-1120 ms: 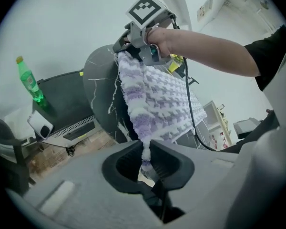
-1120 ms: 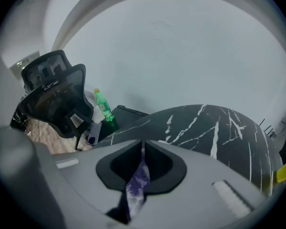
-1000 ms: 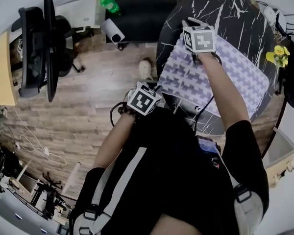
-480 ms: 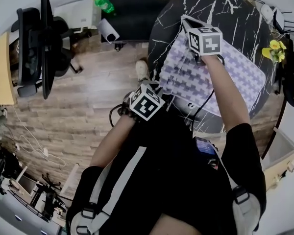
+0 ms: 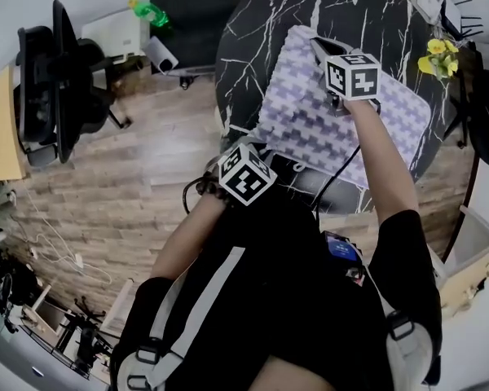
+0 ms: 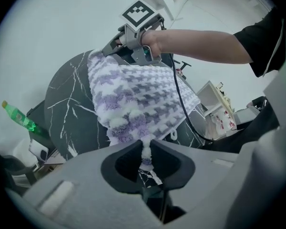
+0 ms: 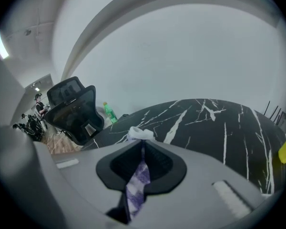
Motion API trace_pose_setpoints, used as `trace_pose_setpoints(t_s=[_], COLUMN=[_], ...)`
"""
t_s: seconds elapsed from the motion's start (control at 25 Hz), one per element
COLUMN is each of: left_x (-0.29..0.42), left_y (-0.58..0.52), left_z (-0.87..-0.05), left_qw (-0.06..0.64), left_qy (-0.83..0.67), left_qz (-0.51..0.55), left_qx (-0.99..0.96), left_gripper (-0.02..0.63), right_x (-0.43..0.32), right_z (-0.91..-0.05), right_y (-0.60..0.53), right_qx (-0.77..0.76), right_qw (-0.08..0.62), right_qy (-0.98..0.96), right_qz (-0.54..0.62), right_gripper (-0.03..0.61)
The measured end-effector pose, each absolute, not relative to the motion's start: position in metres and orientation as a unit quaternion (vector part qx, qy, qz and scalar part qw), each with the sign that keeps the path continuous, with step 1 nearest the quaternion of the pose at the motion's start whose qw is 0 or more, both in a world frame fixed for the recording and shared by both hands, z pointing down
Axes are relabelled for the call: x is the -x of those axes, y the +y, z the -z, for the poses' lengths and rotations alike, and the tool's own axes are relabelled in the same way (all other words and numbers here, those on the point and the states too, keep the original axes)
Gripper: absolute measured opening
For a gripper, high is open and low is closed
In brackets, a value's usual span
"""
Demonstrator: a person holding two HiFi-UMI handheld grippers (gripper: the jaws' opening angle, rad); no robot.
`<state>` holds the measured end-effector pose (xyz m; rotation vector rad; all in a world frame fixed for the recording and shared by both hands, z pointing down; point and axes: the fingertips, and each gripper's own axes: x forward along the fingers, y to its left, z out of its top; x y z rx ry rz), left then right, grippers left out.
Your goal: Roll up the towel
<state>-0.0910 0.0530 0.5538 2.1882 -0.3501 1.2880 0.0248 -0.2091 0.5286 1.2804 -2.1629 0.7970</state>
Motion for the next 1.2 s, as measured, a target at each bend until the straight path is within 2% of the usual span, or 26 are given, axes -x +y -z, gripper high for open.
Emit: trace_pose_setpoints(t_s=[0.12, 0.32, 0.44, 0.96, 1.2], left_x=[0.074, 0.053, 0.050, 0.073, 0.113], left_y=[0.063, 0.081, 0.091, 0.080, 0.041], left_z=[-0.554, -0.552, -0.546, -0.511, -0.526], left_qw=[0.283, 0.292, 0.306, 0.298, 0.301], left_qy=[-0.122, -0.119, -0.124, -0.206, -0.258], left_qz=[-0.480, -0.464, -0.450, -0.422, -0.406], left_qx=[-0.822, -0.828, -0.830, -0.831, -0.823], left_gripper=[0.063, 0.120, 0.163, 0.163, 0.156], right_x=[-0.052, -0.095, -0.109, -0.095, -0.076], right_z=[-0.536, -0.551, -0.555, -0.520, -0.502], right_y=[-0.199, -0.184, -0.175, -0.155, -0.163], right_qx=[-0.489, -0.541, -0.555, -0.538, -0.534], right_qw=[0.255, 0.260, 0.272, 0.293, 0.301], right_qy=[-0.780, -0.731, -0.715, -0.749, -0.766], right_qz=[-0.295, -0.325, -0.326, -0.252, -0.195], right_gripper=[0.025, 0.029, 0.099, 0.109, 0.110])
